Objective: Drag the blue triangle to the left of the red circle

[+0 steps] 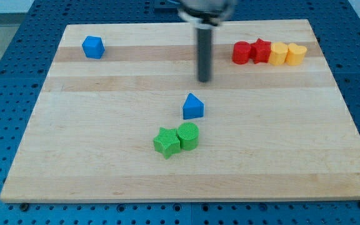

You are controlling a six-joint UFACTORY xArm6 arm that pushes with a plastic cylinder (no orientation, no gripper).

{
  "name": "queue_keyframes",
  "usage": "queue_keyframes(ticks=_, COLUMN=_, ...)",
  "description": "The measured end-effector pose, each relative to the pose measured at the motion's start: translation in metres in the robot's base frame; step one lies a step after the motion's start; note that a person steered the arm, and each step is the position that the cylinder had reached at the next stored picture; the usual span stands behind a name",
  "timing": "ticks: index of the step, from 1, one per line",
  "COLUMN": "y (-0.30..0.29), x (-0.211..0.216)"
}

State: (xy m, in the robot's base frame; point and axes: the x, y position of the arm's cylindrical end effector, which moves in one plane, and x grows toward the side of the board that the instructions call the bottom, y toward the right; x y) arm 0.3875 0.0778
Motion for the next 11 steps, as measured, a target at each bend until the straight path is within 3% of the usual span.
queue_keyframes(ticks=1, y=0.037, x=0.019)
queue_keyframes(ticks=2, y=0.024, x=0.09)
queue_keyframes(ticks=3, y=0.01, x=0.111)
queue_keyframes(ticks=6, y=-0.063, x=0.094)
queue_keyframes(ticks=9, y=-0.117, x=-0.049)
queue_keyframes(ticks=10, y=-0.112, x=-0.007)
queue_keyframes(ticks=11, y=-0.055, x=0.036)
